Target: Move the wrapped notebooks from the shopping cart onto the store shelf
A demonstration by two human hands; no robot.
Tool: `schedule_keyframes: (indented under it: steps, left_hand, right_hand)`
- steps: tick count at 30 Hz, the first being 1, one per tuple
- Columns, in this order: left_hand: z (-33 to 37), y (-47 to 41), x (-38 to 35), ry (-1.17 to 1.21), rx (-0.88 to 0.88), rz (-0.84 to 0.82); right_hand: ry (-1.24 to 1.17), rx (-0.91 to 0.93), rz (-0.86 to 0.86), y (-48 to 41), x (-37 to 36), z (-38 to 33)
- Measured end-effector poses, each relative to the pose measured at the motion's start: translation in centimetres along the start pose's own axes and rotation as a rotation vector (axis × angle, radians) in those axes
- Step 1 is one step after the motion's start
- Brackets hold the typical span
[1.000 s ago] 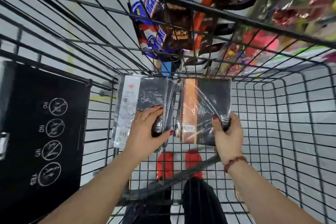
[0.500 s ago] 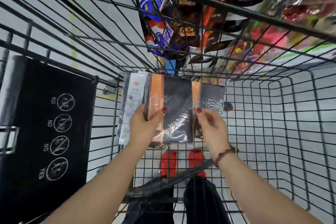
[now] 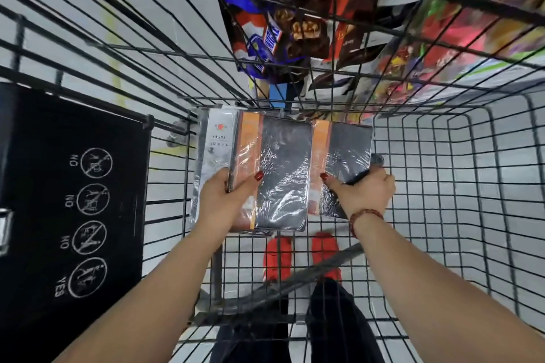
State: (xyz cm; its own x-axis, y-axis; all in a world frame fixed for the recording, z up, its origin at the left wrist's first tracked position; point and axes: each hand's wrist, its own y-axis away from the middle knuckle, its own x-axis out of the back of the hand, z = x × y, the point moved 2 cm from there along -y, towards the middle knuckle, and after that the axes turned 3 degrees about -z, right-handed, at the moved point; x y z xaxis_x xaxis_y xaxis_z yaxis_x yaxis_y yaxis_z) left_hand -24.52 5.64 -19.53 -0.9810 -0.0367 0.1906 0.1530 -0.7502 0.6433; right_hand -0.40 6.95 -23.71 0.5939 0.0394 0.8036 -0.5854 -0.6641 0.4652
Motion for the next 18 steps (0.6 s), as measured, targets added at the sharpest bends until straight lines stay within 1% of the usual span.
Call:
schedule_keyframes:
  steps: [2,3,5,9,11,14,18]
  left_hand:
    - [0.0,0.2,0.0,0.009,0.014,-0.01]
    - [0.0,0.2,-0.1,0.016,0.016,-0.011]
    - [0.1,0.6,-0.2,0.026,-0.001,0.027]
    - [0.8,2.2,-0.5,0.004,-0.04,0.113]
    - [1.2,3.2,-0.4,0.003,-0.062,0.11]
    - [2.3,5.1,0.0,-0.01,-0.07,0.09]
    - [4.6,8.6,0.7,-0.025,-0.137,0.064]
  right_hand:
    - [-0.043,0.007,-0.015,0.0,0.0,0.3]
    - [-0.105,0.01,-0.019,0.1,0.1,0.5]
    - [-0.223,0.018,-0.024,0.7,0.7,0.9]
    - [-0.282,0.061,-0.029,1.9,3.0,1.6]
    - [-0.345,0.098,-0.071,2.3,4.5,1.9]
    - [-0.358,0.134,-0.075,3.2,7.6,2.1]
    - [-0.488,0.084,-0.099,5.6,12.8,3.0]
